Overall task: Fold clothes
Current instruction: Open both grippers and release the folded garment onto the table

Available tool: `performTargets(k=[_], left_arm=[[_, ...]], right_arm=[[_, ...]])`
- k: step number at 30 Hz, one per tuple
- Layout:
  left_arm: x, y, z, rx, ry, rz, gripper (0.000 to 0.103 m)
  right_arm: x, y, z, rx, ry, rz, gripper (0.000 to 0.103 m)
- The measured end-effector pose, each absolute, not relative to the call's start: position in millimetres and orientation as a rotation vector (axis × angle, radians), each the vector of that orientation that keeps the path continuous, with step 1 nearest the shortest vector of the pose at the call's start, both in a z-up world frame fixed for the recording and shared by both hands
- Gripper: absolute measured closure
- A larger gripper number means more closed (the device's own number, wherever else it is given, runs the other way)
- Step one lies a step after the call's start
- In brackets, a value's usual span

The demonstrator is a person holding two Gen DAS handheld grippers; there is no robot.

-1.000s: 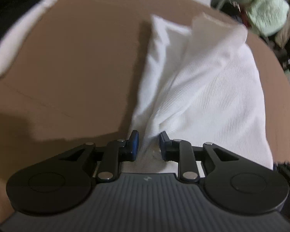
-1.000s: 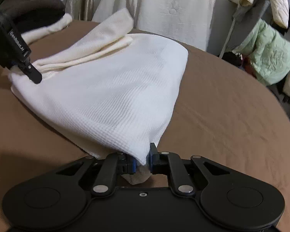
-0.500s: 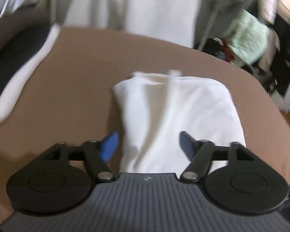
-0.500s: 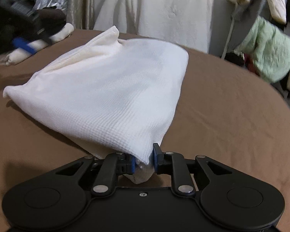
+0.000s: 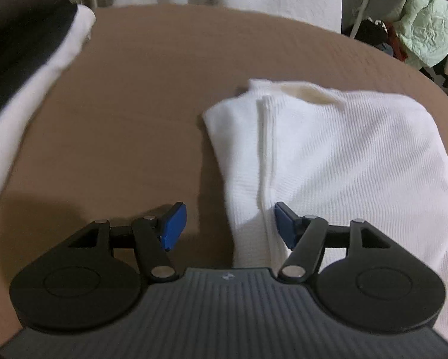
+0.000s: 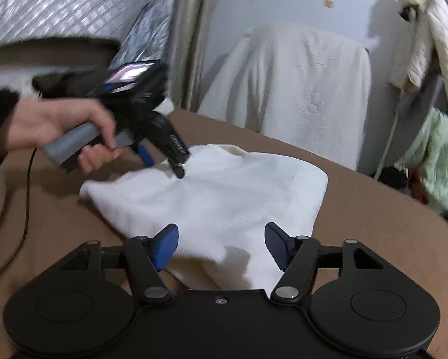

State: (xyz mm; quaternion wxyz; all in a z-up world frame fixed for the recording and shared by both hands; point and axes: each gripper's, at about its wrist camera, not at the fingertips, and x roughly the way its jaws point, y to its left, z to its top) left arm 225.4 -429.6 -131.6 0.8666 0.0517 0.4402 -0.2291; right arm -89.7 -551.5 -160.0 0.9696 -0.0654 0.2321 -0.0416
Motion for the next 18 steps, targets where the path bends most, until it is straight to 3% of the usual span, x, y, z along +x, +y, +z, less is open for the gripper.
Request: performTargets(k=[2, 5, 11, 14, 15, 17, 18], left_arm=[[218, -433, -132, 0.155, 0.882, -0.483, 0.038], [211, -440, -133, 0.221, 0.839, -0.482, 0.038], [223, -417, -128, 0.066, 0.859, -0.479, 0.037], [234, -401, -121, -0.071, 0.842, -0.469, 0.039], [236, -396, -119, -0.099, 0.837, -0.491, 0.039], [237, -393, -117, -0.137, 0.847, -0.571, 0.041], [237, -393, -116, -0.153, 0.854, -0.612, 0.041]], right_arm=[[-80, -562, -165, -0.048, 0.49, -0.077, 0.033], [-41, -573, -201, 0.084, 0.797, 0.031, 0.031], [-42, -572, -169, 0.093, 0.8, 0.074, 0.031], [-45, -597, -130, 0.152, 0.694, 0.105, 0.031], [-43, -608, -116, 0.176, 0.651, 0.104, 0.03], [-27, -632, -97, 0.189, 0.603, 0.076, 0.017], [-15, -644, -93, 0.184, 0.596, 0.055, 0.017]])
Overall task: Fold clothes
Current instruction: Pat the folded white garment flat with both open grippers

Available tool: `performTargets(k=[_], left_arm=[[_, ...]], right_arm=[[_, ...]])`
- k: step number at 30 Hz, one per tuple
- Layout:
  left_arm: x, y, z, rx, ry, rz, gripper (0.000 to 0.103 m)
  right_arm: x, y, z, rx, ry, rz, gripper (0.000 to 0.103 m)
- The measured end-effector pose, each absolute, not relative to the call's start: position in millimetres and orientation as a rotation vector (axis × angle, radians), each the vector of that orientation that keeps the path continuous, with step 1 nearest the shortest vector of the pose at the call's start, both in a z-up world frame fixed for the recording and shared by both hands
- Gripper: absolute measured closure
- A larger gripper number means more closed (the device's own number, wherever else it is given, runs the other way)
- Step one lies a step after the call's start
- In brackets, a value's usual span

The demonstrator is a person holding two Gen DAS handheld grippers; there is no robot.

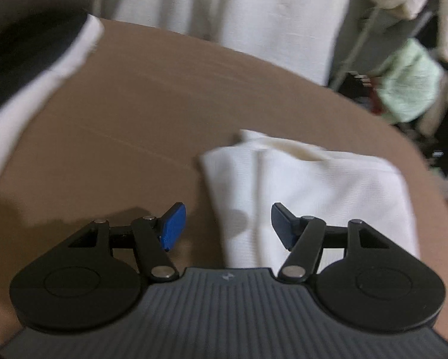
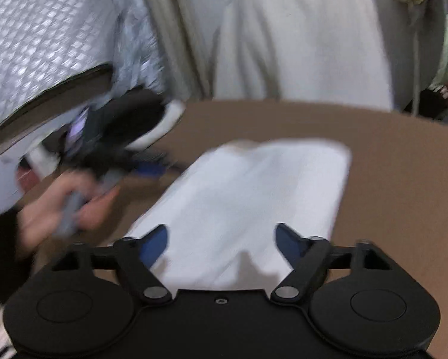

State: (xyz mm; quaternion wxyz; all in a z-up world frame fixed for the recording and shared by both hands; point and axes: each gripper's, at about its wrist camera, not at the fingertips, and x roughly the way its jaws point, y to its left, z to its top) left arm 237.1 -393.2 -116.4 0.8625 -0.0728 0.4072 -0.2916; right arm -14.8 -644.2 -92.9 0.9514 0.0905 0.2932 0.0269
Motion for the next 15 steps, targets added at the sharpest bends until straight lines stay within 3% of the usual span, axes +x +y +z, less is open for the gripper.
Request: performTargets(k=[8, 9, 10, 11, 15], left_arm=[[241, -429, -147, 0.029, 0.883, -0.599, 0.037], [242, -430, -149, 0.034, 0.878, -0.592, 0.037], [243, -428, -148, 0.022, 0.865, -0.589, 0.037], [244, -426, -146, 0.011, 0.85, -0.585, 0.037], [246, -414, -138, -0.066, 0.765, -0.532, 0.042]], right_arm=[[119, -719, -160, 0.332, 0.697, -0.082, 0.02], [128, -725, -167, 0.365, 0.682, -0.071, 0.029], [132, -731, -171, 0.409, 0.649, -0.055, 0.051], [131, -739, -171, 0.466, 0.609, -0.046, 0.063], [115, -734, -167, 0.415, 0.489, -0.069, 0.066]])
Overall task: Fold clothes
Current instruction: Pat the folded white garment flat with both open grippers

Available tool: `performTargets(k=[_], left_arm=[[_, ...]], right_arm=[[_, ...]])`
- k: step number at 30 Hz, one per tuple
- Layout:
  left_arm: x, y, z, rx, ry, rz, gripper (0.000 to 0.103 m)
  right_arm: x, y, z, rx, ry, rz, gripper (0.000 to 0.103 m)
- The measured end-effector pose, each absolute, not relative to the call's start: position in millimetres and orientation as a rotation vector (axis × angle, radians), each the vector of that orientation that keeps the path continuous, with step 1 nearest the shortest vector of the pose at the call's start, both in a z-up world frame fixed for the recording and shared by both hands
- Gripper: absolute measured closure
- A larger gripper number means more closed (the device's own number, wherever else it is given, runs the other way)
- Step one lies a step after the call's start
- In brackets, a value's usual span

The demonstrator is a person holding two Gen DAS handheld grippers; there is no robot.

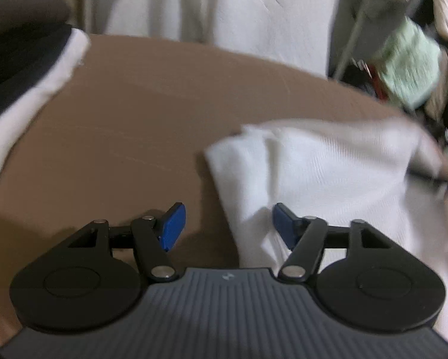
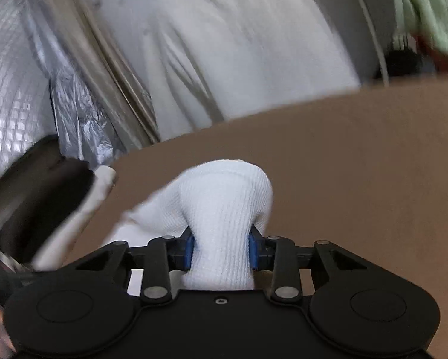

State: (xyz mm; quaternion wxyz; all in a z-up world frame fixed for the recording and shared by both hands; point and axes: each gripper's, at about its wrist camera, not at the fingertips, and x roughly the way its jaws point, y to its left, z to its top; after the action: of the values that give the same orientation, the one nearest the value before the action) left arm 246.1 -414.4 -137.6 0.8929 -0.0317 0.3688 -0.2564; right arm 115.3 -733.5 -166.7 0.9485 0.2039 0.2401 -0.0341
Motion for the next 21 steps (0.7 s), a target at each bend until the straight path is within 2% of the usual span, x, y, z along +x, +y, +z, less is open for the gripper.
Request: performTargets(k=[1, 3, 4, 9, 11, 12, 17, 21], left_arm=[[248, -410, -135, -0.086, 0.749, -0.517, 0.042], [250, -404, -132, -0.112, 0.758, -0.517, 0.042], [252, -401, -131, -0.133, 0.783, -0.533, 0.042], [247, -402, -120, -0.147, 0.882, -0.685, 0.036], [242, -412, -120, -0.092, 0.898, -0.738, 0.025], [238, -419, -123, -0.057, 0.927, -0.765, 0.024], [226, -448, -148, 0.257, 1.021, -0.654, 0.021], [230, -433, -138, 0.236, 0.993, -0.547, 0.022]], right_arm=[[121, -737, -177, 0.416, 0.53, -0.098, 0.063], [128, -750, -197, 0.475, 0.584, -0.153, 0.041], [124, -757, -199, 0.529, 0.582, -0.173, 0.026], [83, -747, -176, 0.599, 0.592, -0.214, 0.022], [52, -733, -170, 0.594, 0.589, -0.185, 0.022], [37, -725, -169, 0.597, 0.592, -0.16, 0.022], [-3, -664, -181, 0.494, 0.714, -0.069, 0.022], [-6, -602, -196, 0.219, 0.878, -0.006, 0.023]])
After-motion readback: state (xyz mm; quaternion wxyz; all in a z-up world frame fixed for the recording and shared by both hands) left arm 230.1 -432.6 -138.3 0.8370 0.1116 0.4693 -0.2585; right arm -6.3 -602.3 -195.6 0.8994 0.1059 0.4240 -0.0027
